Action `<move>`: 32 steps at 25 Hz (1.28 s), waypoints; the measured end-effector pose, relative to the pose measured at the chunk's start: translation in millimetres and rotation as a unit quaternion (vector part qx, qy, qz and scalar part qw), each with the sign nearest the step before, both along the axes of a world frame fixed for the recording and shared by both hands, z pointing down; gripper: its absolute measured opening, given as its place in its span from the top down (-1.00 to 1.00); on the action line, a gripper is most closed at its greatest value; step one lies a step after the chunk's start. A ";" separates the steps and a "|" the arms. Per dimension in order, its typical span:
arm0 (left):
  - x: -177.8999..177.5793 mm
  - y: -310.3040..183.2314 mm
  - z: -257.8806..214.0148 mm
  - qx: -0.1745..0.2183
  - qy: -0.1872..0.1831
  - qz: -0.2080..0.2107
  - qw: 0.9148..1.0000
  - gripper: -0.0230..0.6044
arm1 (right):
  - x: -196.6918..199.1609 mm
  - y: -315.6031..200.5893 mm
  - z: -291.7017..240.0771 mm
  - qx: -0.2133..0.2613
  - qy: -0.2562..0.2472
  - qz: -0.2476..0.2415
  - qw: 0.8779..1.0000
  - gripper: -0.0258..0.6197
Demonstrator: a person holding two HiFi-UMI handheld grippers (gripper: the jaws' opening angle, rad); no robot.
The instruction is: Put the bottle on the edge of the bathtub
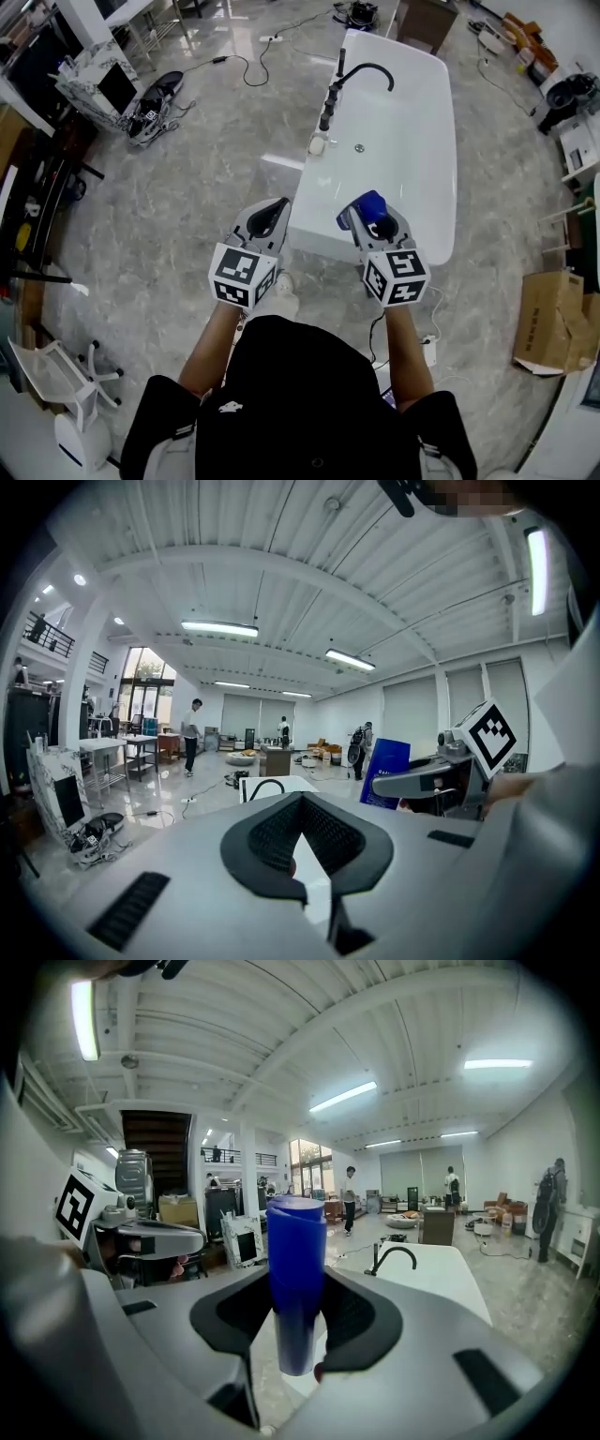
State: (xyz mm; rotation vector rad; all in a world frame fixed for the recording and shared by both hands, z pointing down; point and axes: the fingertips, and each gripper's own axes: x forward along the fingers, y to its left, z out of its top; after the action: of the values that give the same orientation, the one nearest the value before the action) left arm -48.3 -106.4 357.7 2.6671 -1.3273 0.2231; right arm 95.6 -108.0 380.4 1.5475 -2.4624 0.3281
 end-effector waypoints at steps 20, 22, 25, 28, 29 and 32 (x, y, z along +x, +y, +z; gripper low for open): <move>-39.5 -157.7 47.8 -0.055 0.002 0.013 0.998 0.90 | -39.0 -151.2 55.8 -0.063 0.004 0.018 0.998 0.41; -40.4 -165.3 57.9 -0.068 -0.004 0.015 0.998 0.90 | -41.5 -161.2 64.9 -0.070 0.005 0.015 0.997 0.41; -41.4 -177.1 76.2 -0.098 -0.013 0.009 0.995 0.90 | -44.4 -175.5 81.3 -0.084 0.007 0.008 0.996 0.41; -37.0 -186.1 95.3 -0.109 -0.009 -0.001 0.994 0.90 | -42.1 -187.1 99.4 -0.100 0.011 -0.004 0.995 0.41; -34.8 -189.1 101.5 -0.115 -0.009 -0.005 0.993 0.90 | -40.4 -191.4 105.4 -0.106 0.012 -0.008 0.994 0.41; -29.5 -199.5 116.3 -0.130 -0.019 -0.023 0.991 0.90 | -34.9 -204.0 124.5 -0.119 0.014 -0.023 0.992 0.41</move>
State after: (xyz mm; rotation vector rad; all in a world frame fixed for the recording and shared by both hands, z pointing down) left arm -77.9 -305.9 474.0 2.4248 -1.2701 0.4125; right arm 60.7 -312.1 504.8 1.3848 -2.3340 0.5655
